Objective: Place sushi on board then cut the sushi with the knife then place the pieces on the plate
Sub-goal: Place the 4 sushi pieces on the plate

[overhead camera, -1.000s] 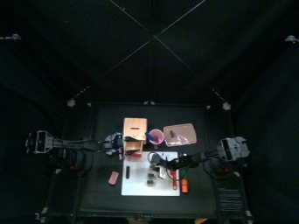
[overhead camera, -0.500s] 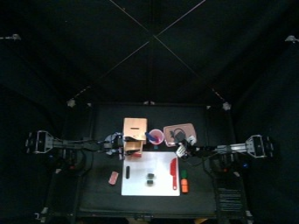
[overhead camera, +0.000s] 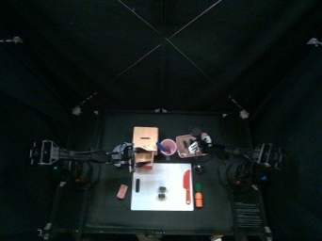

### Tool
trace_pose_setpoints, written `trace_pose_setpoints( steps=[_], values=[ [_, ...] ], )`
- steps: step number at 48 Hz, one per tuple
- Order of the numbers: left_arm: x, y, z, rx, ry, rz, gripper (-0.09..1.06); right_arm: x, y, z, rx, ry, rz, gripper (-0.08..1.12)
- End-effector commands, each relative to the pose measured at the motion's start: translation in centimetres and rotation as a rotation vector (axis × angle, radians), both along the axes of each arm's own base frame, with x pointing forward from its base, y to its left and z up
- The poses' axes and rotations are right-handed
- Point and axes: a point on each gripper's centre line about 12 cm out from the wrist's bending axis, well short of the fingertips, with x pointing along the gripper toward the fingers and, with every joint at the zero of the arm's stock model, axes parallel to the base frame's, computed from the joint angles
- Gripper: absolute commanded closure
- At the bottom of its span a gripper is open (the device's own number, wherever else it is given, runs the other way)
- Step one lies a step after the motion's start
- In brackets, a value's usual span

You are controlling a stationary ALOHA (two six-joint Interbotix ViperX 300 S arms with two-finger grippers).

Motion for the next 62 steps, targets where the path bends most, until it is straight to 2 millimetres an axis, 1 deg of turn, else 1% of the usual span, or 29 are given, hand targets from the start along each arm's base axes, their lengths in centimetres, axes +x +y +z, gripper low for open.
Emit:
trace_pose_setpoints(
  steps=[1,4,6,10,12,15,16,19,22,23,25,27,30,33,37,42,45,47,52,62],
  values=[
    [0.3,0.1,0.8,0.003,-0.032,0.002,0.08,0.5,-0.4,1.0,-0.017,-0.031,-0.003,0.25],
    [0.4,0.1,0.9,0.005,-0.035,-0.001,0.08,0.4,-0.3,1.2,-0.023,-0.027,-0.005,0.19],
    [0.4,0.1,0.9,0.005,-0.035,-0.001,0.08,0.2,-0.3,1.4,-0.032,-0.024,-0.005,0.17],
    [0.4,0.1,1.0,0.005,-0.036,-0.001,0.08,-0.5,-0.3,2.5,-0.058,-0.027,-0.032,0.17],
    [0.4,0.1,1.0,0.005,-0.036,-0.001,0.08,-0.7,0.3,3.4,-0.077,-0.039,-0.026,0.17],
    [0.4,0.0,1.0,0.005,-0.036,-0.002,0.08,-0.5,2.0,5.5,-0.115,-0.087,0.023,0.17],
    [0.4,0.0,1.0,0.004,-0.035,-0.001,0.08,-0.4,2.5,5.8,-0.12,-0.1,0.043,0.17],
    [0.5,0.0,1.1,0.005,-0.038,-0.002,0.08,0.0,5.1,7.2,-0.135,-0.173,0.152,0.17],
    [0.5,0.1,1.2,0.009,-0.041,-0.001,0.08,1.1,8.6,8.1,-0.124,-0.26,0.321,0.17],
    [0.5,0.1,1.2,0.007,-0.041,0.0,0.08,1.5,10.1,8.2,-0.109,-0.293,0.399,0.17],
    [0.5,0.1,1.2,0.009,-0.041,-0.001,0.08,2.5,12.9,8.1,-0.075,-0.345,0.549,0.17],
    [0.6,0.1,1.2,0.008,-0.042,0.0,0.08,3.2,14.5,8.0,-0.055,-0.368,0.633,0.17],
    [0.6,0.2,1.2,0.008,-0.042,0.005,0.08,4.4,16.8,6.9,-0.006,-0.371,0.752,0.17],
    [0.6,0.3,1.3,0.009,-0.045,0.007,0.08,5.7,18.1,5.8,0.025,-0.344,0.81,0.17],
    [0.7,0.4,1.4,0.009,-0.048,0.008,0.08,8.0,19.5,5.0,0.053,-0.331,0.858,0.17],
    [0.6,0.3,1.4,0.01,-0.048,0.007,0.08,11.4,21.0,4.9,0.041,-0.33,0.915,0.17],
    [0.6,0.3,1.3,0.01,-0.047,0.007,0.08,13.2,21.7,4.8,0.022,-0.323,0.952,0.17],
    [0.6,0.3,1.3,0.009,-0.045,0.007,0.08,14.0,22.0,4.5,0.011,-0.315,0.971,0.17],
    [0.6,0.3,1.3,0.012,-0.045,0.005,0.08,15.2,22.5,3.7,0.01,-0.302,0.994,0.17],
    [0.5,0.3,1.0,0.01,-0.037,0.006,0.08,16.0,23.0,2.5,0.04,-0.298,1.014,0.17]
  ],
)
